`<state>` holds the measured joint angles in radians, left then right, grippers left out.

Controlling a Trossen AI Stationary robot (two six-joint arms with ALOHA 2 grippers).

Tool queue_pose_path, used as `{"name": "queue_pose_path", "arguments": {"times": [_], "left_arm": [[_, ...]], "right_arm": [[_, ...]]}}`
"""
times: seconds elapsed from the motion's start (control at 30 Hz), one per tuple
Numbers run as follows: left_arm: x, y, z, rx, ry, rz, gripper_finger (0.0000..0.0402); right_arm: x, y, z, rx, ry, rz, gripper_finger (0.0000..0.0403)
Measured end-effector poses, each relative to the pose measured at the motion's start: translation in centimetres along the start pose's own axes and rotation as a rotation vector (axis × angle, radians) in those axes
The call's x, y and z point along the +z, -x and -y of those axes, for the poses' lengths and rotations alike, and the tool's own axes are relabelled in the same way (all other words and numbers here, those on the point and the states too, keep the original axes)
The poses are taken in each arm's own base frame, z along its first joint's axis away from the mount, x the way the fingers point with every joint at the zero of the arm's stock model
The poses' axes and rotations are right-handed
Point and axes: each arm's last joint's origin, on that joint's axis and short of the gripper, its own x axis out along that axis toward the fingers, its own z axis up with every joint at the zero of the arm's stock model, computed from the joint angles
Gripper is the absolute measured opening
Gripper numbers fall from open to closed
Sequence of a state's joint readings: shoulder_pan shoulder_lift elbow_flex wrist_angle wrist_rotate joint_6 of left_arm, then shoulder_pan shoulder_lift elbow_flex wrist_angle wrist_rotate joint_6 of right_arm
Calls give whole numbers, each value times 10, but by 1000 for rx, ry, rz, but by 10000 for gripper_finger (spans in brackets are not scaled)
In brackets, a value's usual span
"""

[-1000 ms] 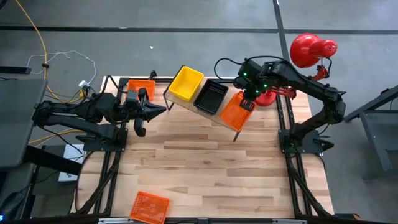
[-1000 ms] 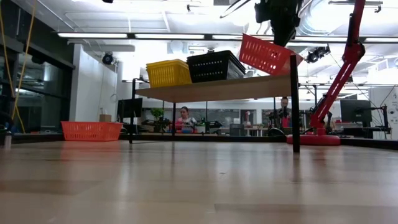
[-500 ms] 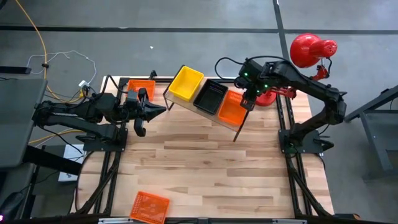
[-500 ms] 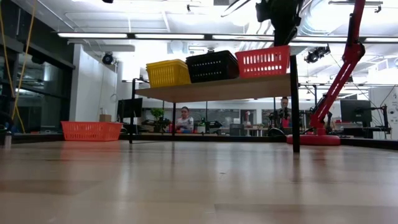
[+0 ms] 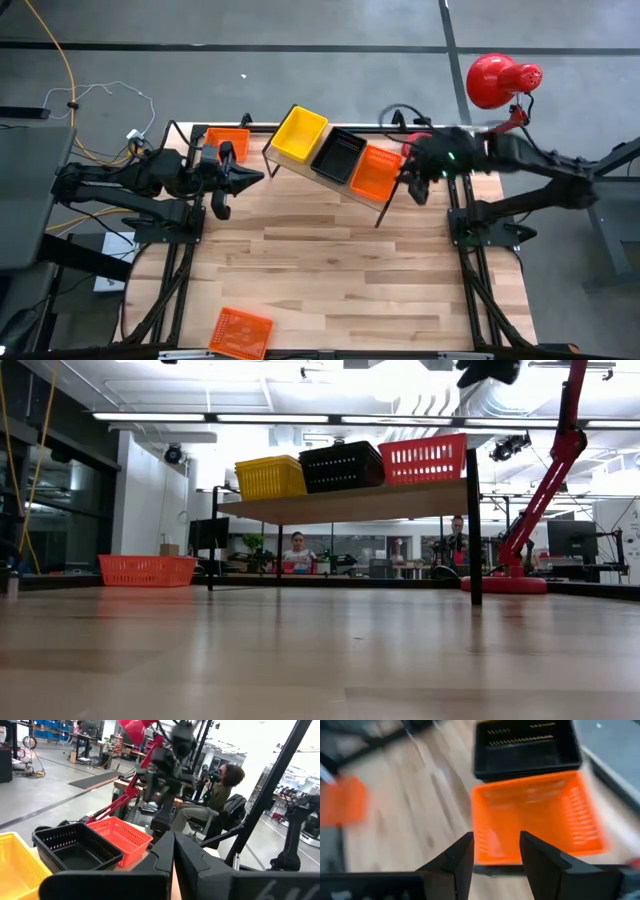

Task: Stack baskets on shelf by color
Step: Stack the bottom orange bin on top of the orange bin on the shelf

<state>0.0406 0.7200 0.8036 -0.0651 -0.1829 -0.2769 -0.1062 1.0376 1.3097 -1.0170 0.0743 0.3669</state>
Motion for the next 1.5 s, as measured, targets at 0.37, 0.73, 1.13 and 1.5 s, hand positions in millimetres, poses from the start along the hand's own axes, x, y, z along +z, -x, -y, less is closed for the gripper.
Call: {"name": "queue_pose_path", "arguments": {"times": [0.37,0.73,1.13,1.5], "left_arm": [[0,2,0,1,0,1,0],[1,2,0,1,0,2,0],[1,2,0,4,0,2,0],[1,2,0,4,0,2,0]], "right_arm": [[-53,-41,-32,339,-171,395,146],[-45,-37,-37,326,-84,429,146],[-45,-36,-39,319,204,455,123],[-45,-36,-38,293,248,467,12]]}}
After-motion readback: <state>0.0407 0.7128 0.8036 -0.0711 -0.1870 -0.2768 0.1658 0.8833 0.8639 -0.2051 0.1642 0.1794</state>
